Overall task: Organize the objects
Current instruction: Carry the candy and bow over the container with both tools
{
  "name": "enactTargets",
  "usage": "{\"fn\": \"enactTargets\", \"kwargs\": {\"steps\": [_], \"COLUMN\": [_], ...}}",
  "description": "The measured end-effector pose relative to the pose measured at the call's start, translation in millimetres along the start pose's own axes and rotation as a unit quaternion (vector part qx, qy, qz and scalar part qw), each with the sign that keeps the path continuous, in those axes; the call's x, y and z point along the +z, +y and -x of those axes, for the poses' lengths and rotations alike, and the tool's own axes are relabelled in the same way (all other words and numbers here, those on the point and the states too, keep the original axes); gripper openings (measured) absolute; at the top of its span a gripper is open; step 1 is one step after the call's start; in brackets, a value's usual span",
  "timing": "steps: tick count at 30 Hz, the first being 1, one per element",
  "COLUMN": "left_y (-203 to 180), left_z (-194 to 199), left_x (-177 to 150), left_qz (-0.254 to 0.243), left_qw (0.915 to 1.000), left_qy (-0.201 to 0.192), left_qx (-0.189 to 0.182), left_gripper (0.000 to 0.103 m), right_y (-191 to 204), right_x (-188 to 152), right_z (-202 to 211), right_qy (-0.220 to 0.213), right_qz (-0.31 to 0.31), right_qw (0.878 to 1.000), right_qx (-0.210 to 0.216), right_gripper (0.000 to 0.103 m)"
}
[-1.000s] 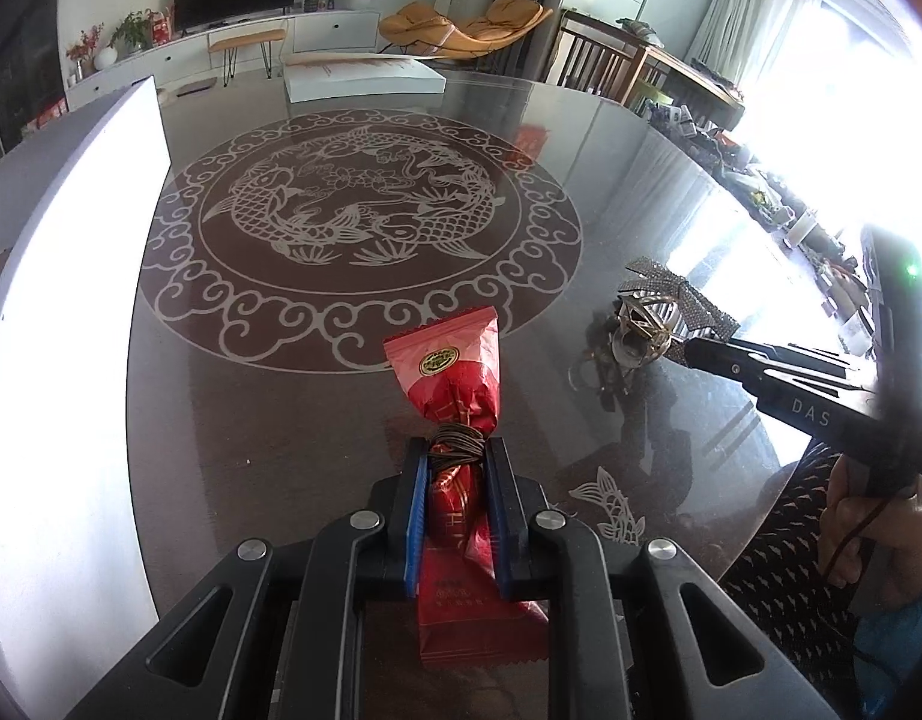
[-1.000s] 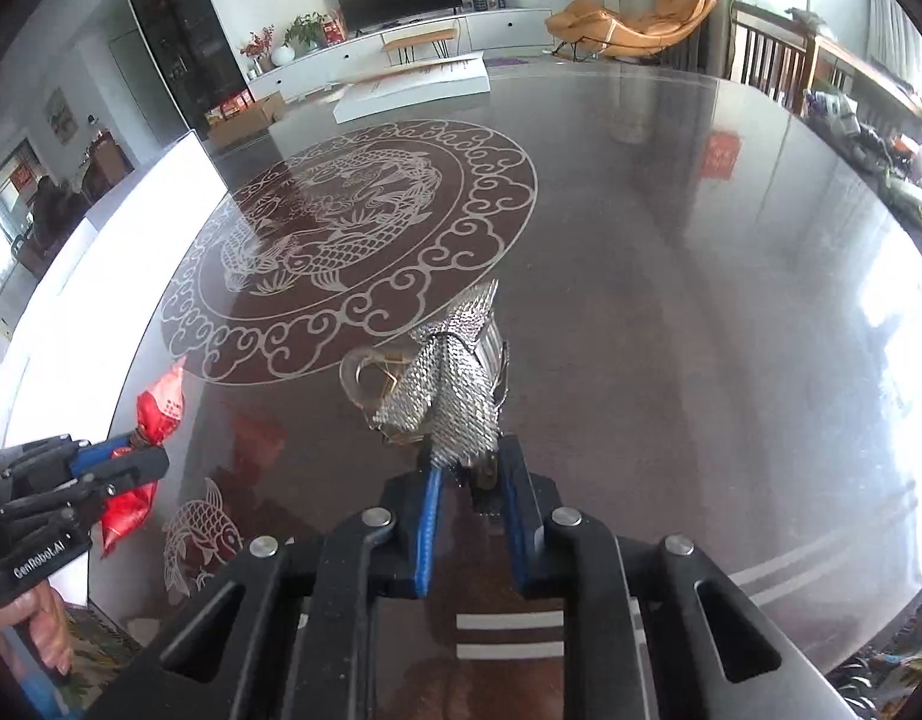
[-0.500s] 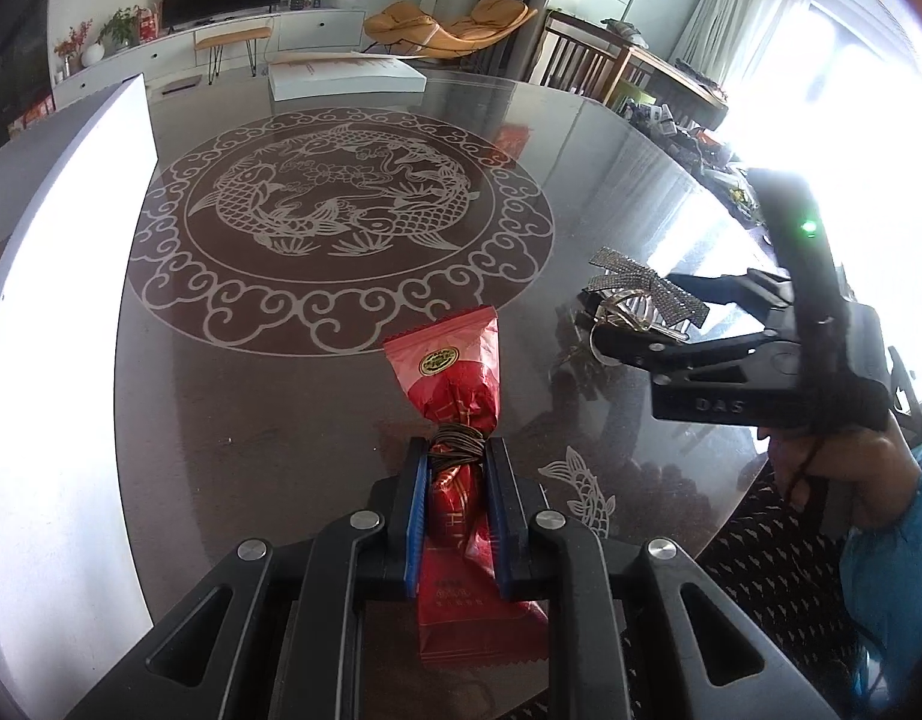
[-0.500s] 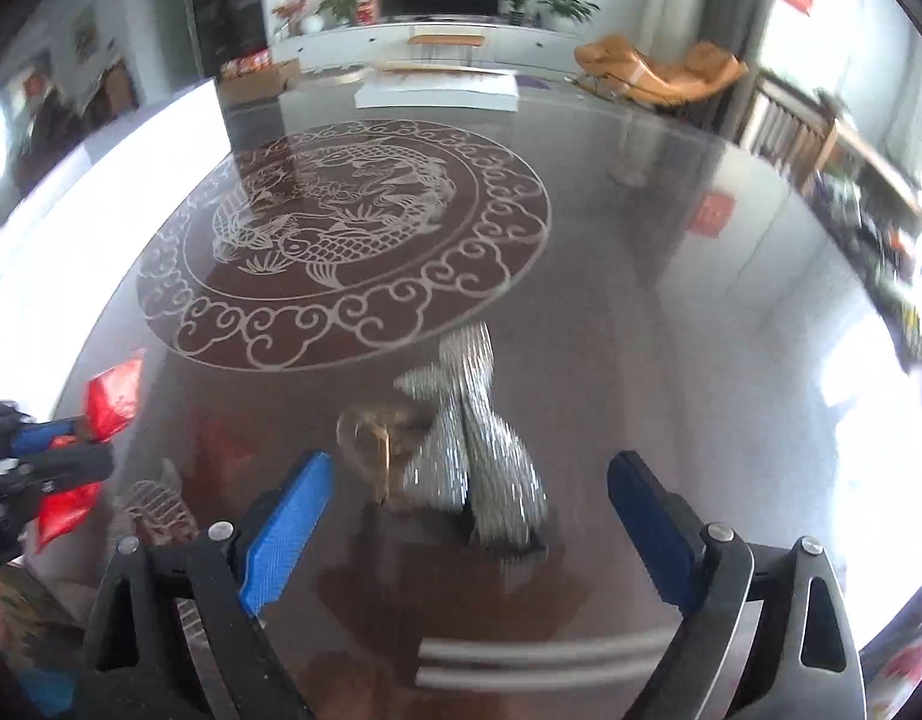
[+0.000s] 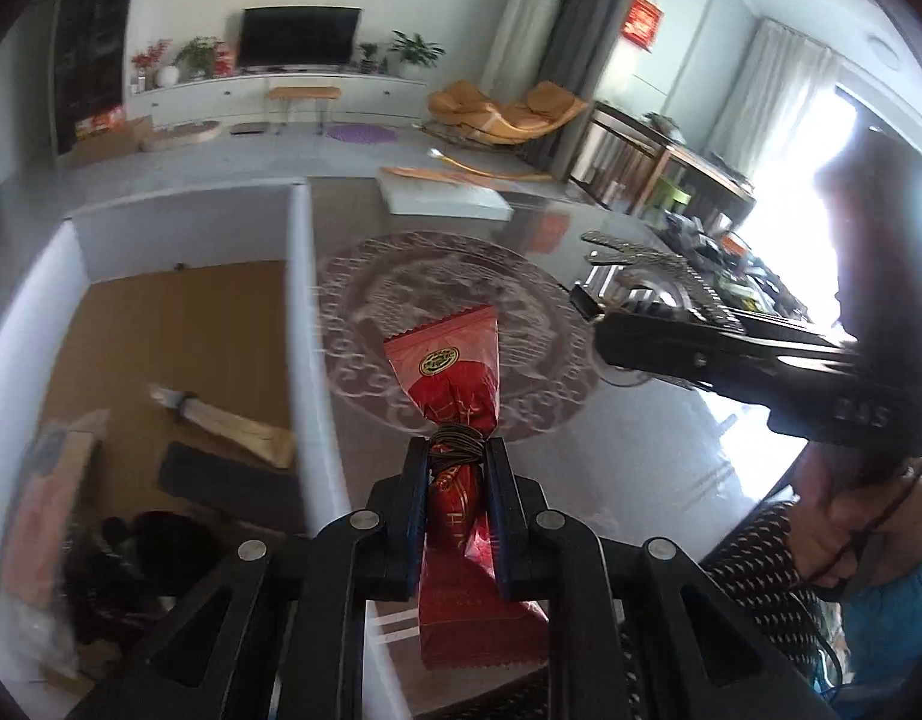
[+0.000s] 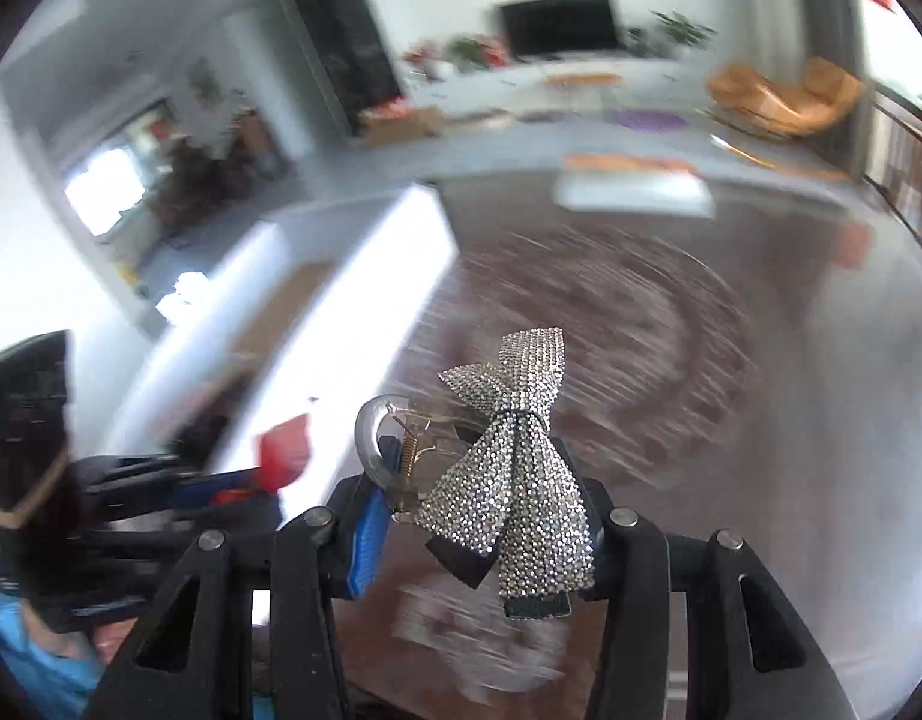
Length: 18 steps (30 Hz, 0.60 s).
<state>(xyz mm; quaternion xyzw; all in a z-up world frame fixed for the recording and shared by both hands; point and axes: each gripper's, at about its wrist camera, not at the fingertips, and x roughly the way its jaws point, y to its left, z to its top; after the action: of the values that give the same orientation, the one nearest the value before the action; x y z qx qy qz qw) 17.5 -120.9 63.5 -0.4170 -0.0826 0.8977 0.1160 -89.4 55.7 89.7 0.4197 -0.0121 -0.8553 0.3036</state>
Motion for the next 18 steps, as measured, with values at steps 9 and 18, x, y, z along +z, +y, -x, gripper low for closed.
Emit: {"fn": "enactTargets", "kwargs": {"steps": [9, 18], "left_y": [133.2, 118.7], "left_z": [-6.8, 1.8], "left_x": [-18.8, -29.6], "left_qz": [0.072, 0.064], "left_qw": [0.9736, 0.9501], "left_qy": [0.078, 0.047], "left_qx": [0.202, 0.302], "left_gripper": [0.019, 0.096], "right_y": [139.8, 145.5], "right_x": [43.8, 24.8], "right_z": [-105.9, -118.5], "right_qy": [0.101, 0.129], "right_qz": [0.064, 0.065], "right_qw": [0.987, 0.986], "right_qx": [0.107, 0.088], "right_gripper": [0.052, 0.071]}}
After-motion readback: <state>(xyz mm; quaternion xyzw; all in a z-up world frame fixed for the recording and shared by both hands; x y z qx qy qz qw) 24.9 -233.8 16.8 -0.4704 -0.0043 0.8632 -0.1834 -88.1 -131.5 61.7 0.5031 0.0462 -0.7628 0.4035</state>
